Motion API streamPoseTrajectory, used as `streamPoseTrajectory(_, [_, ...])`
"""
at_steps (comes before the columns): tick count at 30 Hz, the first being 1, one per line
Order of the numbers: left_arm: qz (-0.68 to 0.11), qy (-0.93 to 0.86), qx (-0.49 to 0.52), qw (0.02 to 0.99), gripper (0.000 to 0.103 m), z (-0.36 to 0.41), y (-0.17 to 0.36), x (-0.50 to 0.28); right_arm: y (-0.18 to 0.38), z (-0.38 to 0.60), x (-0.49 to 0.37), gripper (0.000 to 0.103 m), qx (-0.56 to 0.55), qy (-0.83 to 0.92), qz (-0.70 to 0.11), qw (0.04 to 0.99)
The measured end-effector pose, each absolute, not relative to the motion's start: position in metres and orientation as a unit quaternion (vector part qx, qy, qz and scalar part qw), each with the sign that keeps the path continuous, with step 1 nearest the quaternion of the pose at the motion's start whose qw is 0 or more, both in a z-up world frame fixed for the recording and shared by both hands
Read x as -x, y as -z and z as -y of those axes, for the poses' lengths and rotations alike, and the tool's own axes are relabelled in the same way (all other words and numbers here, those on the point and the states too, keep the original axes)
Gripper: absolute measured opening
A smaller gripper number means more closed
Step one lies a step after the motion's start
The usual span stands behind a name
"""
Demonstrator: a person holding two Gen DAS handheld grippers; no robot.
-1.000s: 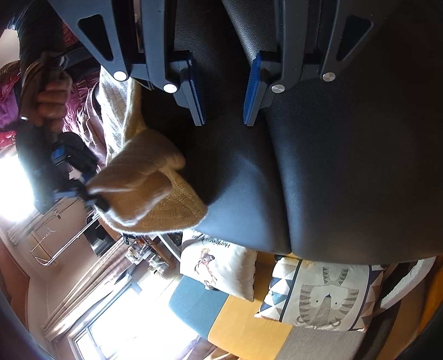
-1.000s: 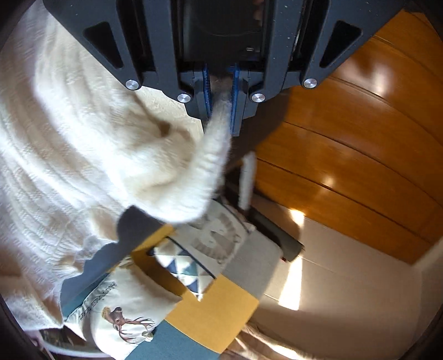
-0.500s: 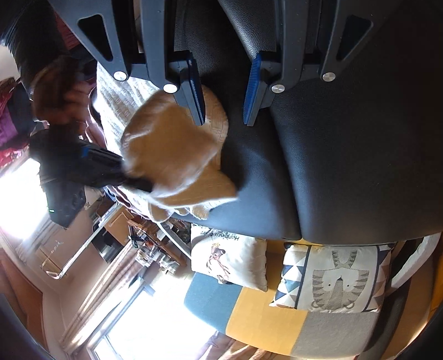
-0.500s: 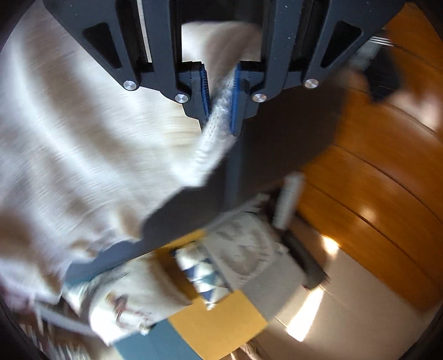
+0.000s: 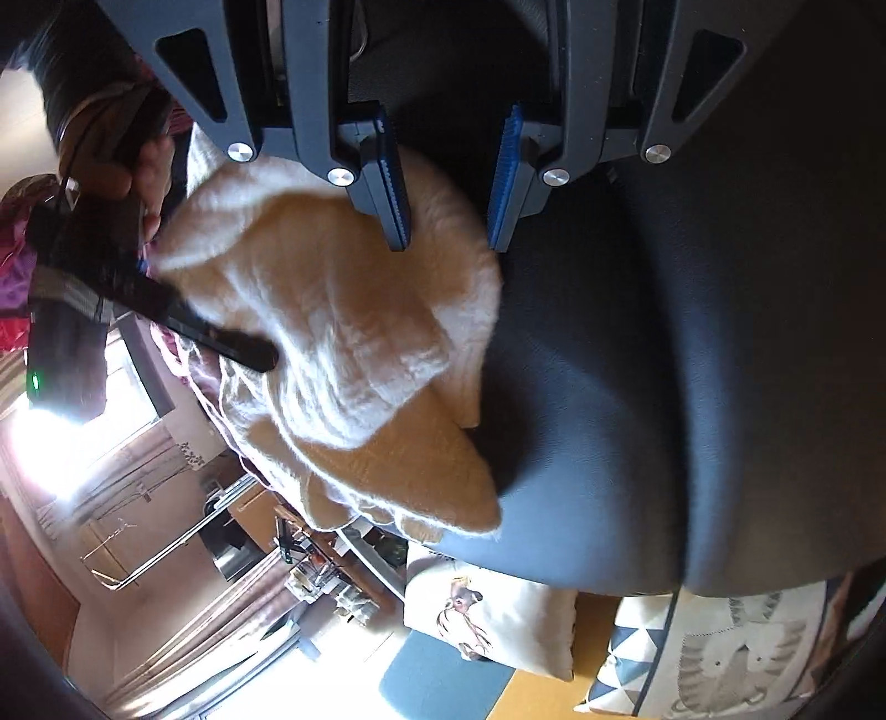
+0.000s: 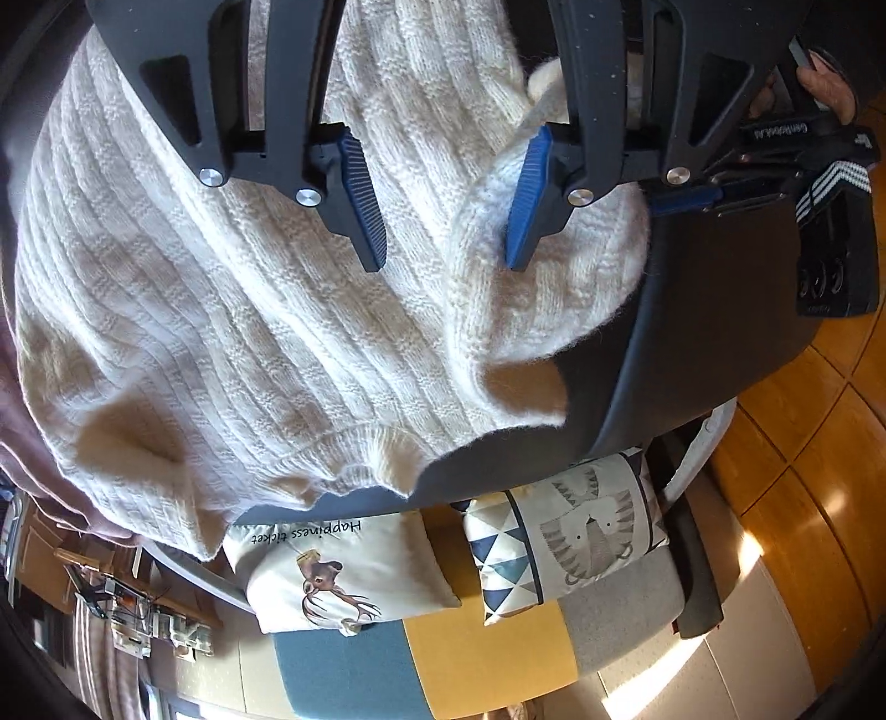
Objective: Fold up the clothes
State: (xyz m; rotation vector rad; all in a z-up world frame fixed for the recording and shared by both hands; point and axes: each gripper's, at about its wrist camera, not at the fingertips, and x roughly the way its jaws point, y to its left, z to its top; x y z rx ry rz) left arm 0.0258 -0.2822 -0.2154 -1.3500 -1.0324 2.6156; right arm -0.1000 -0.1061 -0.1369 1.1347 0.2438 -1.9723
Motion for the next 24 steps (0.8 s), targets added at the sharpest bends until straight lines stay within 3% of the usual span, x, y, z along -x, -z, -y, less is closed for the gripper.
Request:
streamPoseTrajectory(11, [0.314, -0.831, 0.459, -0.001, 0.028, 0.278, 0.22, -0.001, 0.149, 0.097, 0.108, 0.048, -0.456, 0.792, -0.082, 0.397])
streamPoseTrajectory(15, [0.355, -0.814, 0.459, 0.035, 0.017, 0.277, 0.223, 0.001, 0.145, 0.091, 0.105, 0.048, -0.452, 0.796, -0.074, 0.396])
streamPoseTrajectory(24, [0.412, -0.847, 0.337, 0.003, 0.013, 0.305, 0.179, -0.07, 0.117, 0.077, 0.085, 0.048, -0.417, 0.812, -0.05, 0.406])
